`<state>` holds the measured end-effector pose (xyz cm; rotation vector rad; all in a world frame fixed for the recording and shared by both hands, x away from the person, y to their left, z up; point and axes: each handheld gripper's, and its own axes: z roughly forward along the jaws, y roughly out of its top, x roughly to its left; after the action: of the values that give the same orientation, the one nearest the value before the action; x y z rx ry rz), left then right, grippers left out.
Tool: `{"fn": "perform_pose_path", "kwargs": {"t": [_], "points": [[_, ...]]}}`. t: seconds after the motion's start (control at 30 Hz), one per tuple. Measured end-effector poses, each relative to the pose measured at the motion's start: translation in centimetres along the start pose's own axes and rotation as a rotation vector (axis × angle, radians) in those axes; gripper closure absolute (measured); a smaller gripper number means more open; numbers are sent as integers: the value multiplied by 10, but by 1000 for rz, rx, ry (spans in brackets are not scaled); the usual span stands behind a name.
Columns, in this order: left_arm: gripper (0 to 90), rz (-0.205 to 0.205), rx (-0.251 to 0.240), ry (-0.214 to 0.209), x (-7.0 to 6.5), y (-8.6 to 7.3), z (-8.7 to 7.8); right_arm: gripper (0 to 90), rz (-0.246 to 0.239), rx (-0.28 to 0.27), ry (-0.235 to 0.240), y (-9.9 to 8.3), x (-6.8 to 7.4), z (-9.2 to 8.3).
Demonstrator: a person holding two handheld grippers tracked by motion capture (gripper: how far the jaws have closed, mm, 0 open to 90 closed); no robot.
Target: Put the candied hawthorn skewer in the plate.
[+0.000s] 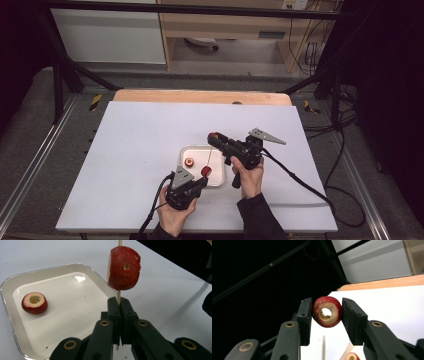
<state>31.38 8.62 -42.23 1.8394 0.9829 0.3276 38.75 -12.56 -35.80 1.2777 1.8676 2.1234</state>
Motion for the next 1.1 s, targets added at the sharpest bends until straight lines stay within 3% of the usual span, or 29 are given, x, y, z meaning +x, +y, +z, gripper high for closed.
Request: {"fn": "perform_pose_path", "kwargs": {"t": [0.1, 0.4, 1.1], "points": [[887, -3, -12, 0, -1, 1, 1, 620, 22, -9, 14, 0, 0, 0], [887, -15, -42, 5, 1, 3, -2, 620, 27, -8, 25, 0, 2, -2], [887, -29, -26, -9, 1, 1, 0, 621, 13, 3, 27, -3, 3, -1]]}}
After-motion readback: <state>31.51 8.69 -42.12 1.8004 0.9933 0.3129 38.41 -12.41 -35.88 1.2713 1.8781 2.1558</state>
